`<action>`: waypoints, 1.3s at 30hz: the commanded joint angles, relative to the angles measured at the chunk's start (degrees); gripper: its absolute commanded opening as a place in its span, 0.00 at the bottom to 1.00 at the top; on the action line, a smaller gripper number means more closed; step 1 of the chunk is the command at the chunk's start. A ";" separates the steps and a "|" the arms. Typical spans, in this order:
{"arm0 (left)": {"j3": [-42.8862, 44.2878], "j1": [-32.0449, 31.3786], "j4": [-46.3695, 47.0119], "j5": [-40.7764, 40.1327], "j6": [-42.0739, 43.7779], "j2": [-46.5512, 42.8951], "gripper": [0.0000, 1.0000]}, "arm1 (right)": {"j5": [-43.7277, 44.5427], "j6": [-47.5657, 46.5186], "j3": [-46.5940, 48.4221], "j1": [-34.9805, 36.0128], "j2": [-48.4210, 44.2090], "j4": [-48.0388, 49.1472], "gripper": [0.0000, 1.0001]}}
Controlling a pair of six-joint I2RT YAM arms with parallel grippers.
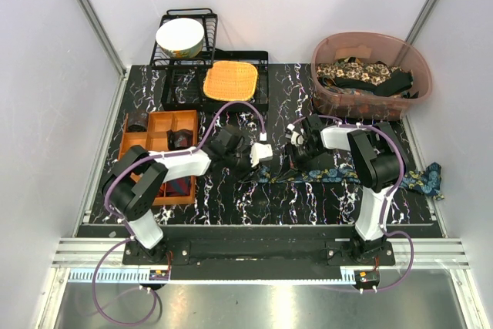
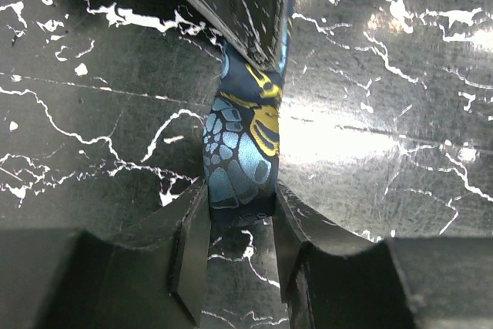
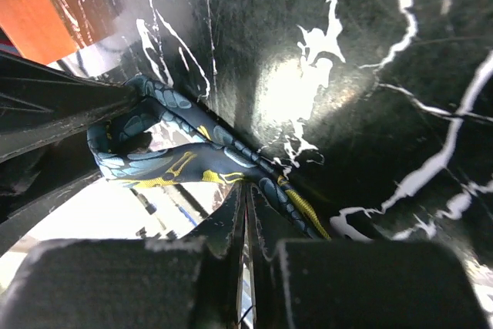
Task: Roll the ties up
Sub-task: Roll the tie at the center of the board.
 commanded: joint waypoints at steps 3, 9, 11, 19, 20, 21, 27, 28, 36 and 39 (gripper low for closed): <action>6.57 -1.23 2.71 2.80 -2.80 2.52 0.38 | 2.87 -0.87 0.08 0.29 1.83 0.05 0.07; 9.04 -3.86 4.55 2.90 -5.00 6.12 0.36 | 2.61 -0.35 0.52 0.29 1.83 0.23 0.07; 9.39 -4.65 4.65 2.72 -5.09 7.17 0.36 | 2.34 -0.35 0.52 0.20 1.83 0.32 0.08; 8.95 -5.01 0.51 -0.26 -3.69 9.11 0.36 | 0.76 -0.43 0.79 0.20 -0.54 0.41 0.13; 9.12 -5.01 -0.09 -1.23 -3.51 9.38 0.36 | -0.11 -0.52 1.13 0.29 -0.98 0.14 0.15; 9.39 -5.10 -1.93 -1.50 -3.25 9.73 0.36 | -0.73 -0.78 1.14 0.20 -2.46 -0.82 0.17; 9.92 -5.10 -4.67 -3.34 -1.49 10.43 0.36 | -3.81 -1.75 0.35 -0.68 -9.06 -4.86 0.32; 9.74 -5.01 -4.76 -3.43 -1.32 10.52 0.35 | -3.98 -1.75 0.17 -0.59 -9.50 -5.04 0.33; 10.18 -5.01 -5.02 -3.61 -1.05 10.70 0.35 | -6.01 -0.17 -0.18 -0.85 -8.10 -4.69 0.41; 10.18 -5.10 -4.94 -3.87 -0.70 10.70 0.35 | -6.36 1.31 0.08 -0.77 -6.88 -3.11 0.41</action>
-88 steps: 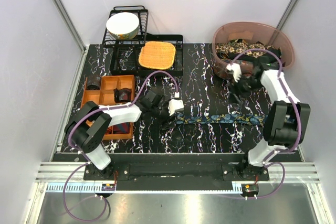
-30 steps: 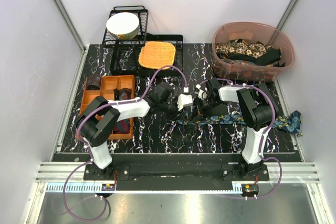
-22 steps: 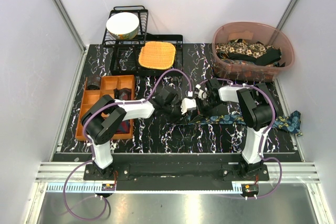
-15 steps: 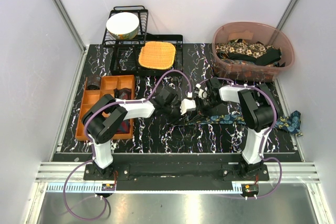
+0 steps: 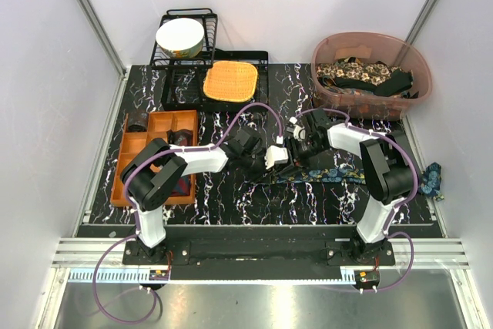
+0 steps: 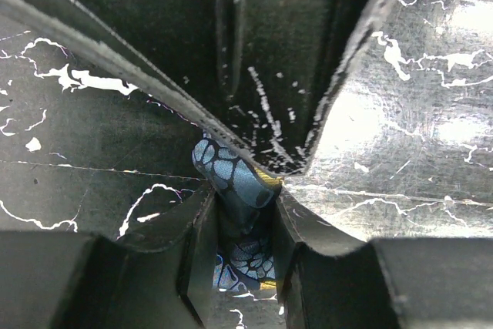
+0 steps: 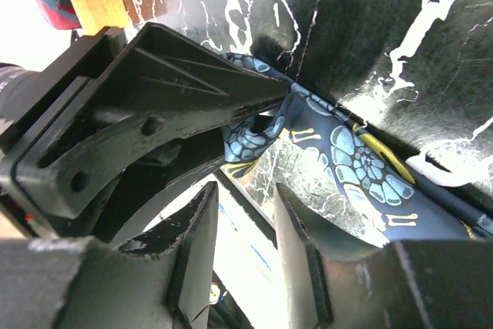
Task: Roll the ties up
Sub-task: Roll the tie at the center of the board.
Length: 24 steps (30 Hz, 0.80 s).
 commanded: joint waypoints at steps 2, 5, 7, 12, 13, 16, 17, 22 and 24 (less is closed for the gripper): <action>1.07 -0.03 -2.01 -2.25 1.27 1.34 0.35 | -3.13 2.74 0.41 -0.22 2.44 2.79 0.41; 1.07 -0.03 -2.01 -2.43 1.53 1.34 0.35 | -3.74 3.98 0.67 -0.22 3.76 4.20 0.41; 1.24 -0.03 -2.09 -2.52 1.53 1.52 0.35 | -4.18 4.59 0.76 -0.22 4.12 5.08 0.42; 1.42 -0.03 -2.10 -2.43 1.36 1.78 0.35 | -4.53 4.86 0.59 -0.13 4.64 5.52 0.39; 1.42 -0.03 -2.09 -2.60 1.53 1.87 0.35 | -4.45 4.86 0.33 -0.22 4.64 5.44 0.37; 1.33 -0.03 -2.18 -2.69 1.44 1.70 0.36 | -2.79 4.42 0.06 -0.22 4.47 5.09 0.17; 1.33 -0.11 -2.18 -2.69 1.36 1.69 0.37 | -2.17 3.72 0.06 -0.31 4.47 4.91 0.08; -0.86 1.29 -0.08 -0.24 0.39 -0.15 0.51 | 1.17 2.40 -0.47 -1.18 6.13 2.81 0.00; -2.18 1.90 1.50 0.29 0.30 -2.25 0.56 | 2.84 1.87 -0.56 -1.27 6.66 2.54 0.00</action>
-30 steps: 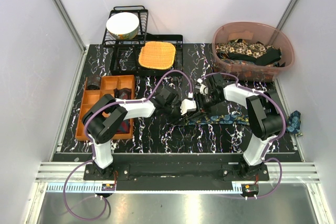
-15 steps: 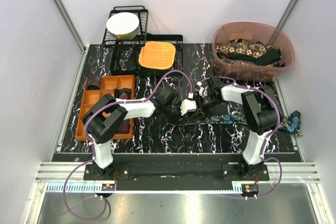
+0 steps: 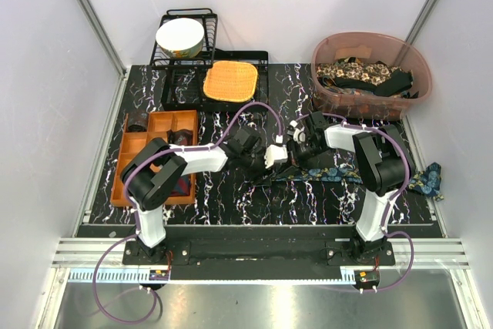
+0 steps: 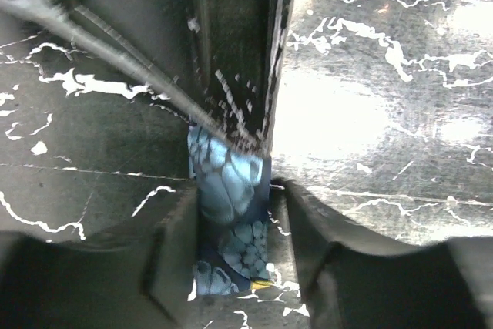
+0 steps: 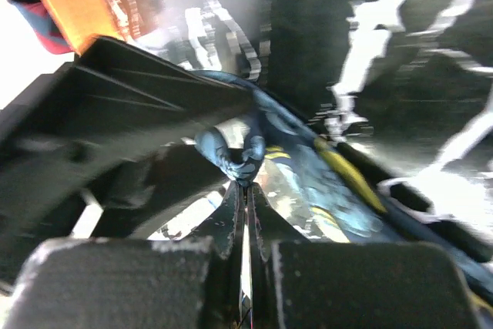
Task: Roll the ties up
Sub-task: Roll the tie at the center of the board.
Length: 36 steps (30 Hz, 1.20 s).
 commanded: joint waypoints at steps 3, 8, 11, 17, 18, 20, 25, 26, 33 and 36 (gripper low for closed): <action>-4.53 3.04 4.51 2.00 -1.62 -5.15 0.61 | 5.32 -2.04 -0.23 -1.23 2.43 -1.90 0.00; -8.39 4.54 8.56 2.89 -0.93 -8.32 0.68 | 6.38 -2.13 0.04 -1.58 3.92 -2.17 0.00; -8.23 4.81 8.22 2.45 1.18 -8.15 0.70 | 5.86 -2.05 0.39 -1.76 4.71 -1.99 0.00; -5.33 3.85 8.04 2.19 2.06 -5.96 0.77 | 3.40 -2.13 1.18 -1.76 4.10 -1.90 0.00; -3.59 3.23 7.34 1.75 2.32 -5.34 0.79 | 3.05 -1.96 1.27 -1.67 3.84 -1.99 0.00; -1.56 2.62 6.11 1.57 2.68 -2.88 0.83 | 2.43 -1.96 1.09 -1.58 3.49 -1.82 0.00; 3.28 1.03 3.29 0.95 3.29 1.33 0.84 | 1.64 -1.87 1.00 -1.50 2.78 -1.82 0.00; 3.72 0.42 1.81 0.87 3.55 1.78 0.83 | 1.29 -1.78 1.00 -1.41 2.69 -1.64 0.00; 6.36 -0.99 -3.12 0.87 5.40 4.59 0.71 | -0.12 -0.90 1.00 -1.32 1.38 -0.94 0.00; 7.15 -1.08 -4.96 0.43 5.93 5.38 0.56 | -0.47 -0.99 1.00 -1.32 0.59 -1.11 0.00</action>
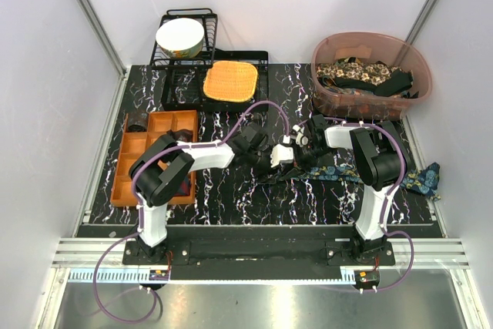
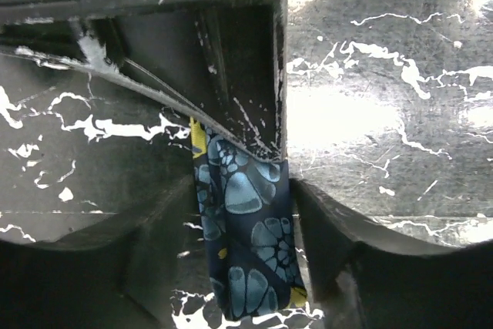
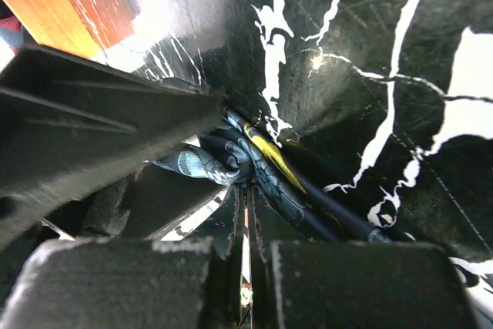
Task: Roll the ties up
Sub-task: Roll the tie at the center of the board.
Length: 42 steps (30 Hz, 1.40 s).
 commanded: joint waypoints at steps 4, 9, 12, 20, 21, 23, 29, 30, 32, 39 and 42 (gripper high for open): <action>1.88 -0.34 -4.89 -0.07 2.50 1.78 0.37 | -2.66 0.12 1.05 0.21 -4.27 0.11 0.02; 0.30 -0.34 -6.03 0.19 4.35 0.99 0.24 | -2.93 -1.10 2.63 0.12 -5.50 -2.00 0.24; -0.14 -0.34 -6.39 -0.07 4.44 0.99 0.24 | -2.31 -2.24 3.77 0.12 -4.37 -3.32 0.30; -0.05 -0.34 -6.39 -0.16 4.00 1.08 0.22 | -2.31 -2.95 4.65 0.21 -2.52 -3.32 0.31; -0.05 -0.34 -6.47 -0.07 4.00 1.16 0.22 | -2.05 -3.04 4.65 0.12 -2.43 -3.32 0.25; 0.04 -0.34 -6.47 0.10 3.91 1.08 0.22 | -1.52 -3.39 4.74 0.21 -1.90 -2.88 0.17; 0.13 -0.34 -6.83 0.72 4.17 1.16 0.22 | 0.32 -4.62 5.71 0.12 -0.93 -2.79 0.04; 0.13 -0.34 -6.91 0.80 4.17 1.16 0.23 | 1.02 -4.88 5.71 0.03 -0.76 -2.79 0.00; -0.05 -0.34 -7.00 1.33 4.00 0.81 0.30 | 2.16 -5.15 5.53 0.03 -0.41 -2.70 0.00; -2.59 2.12 -4.11 2.91 1.45 -2.08 0.58 | 6.38 -4.27 3.78 0.03 1.00 -1.91 0.00; -4.70 3.26 -0.95 3.79 0.40 -4.63 0.64 | 7.26 -4.27 3.16 0.03 1.35 -1.82 0.00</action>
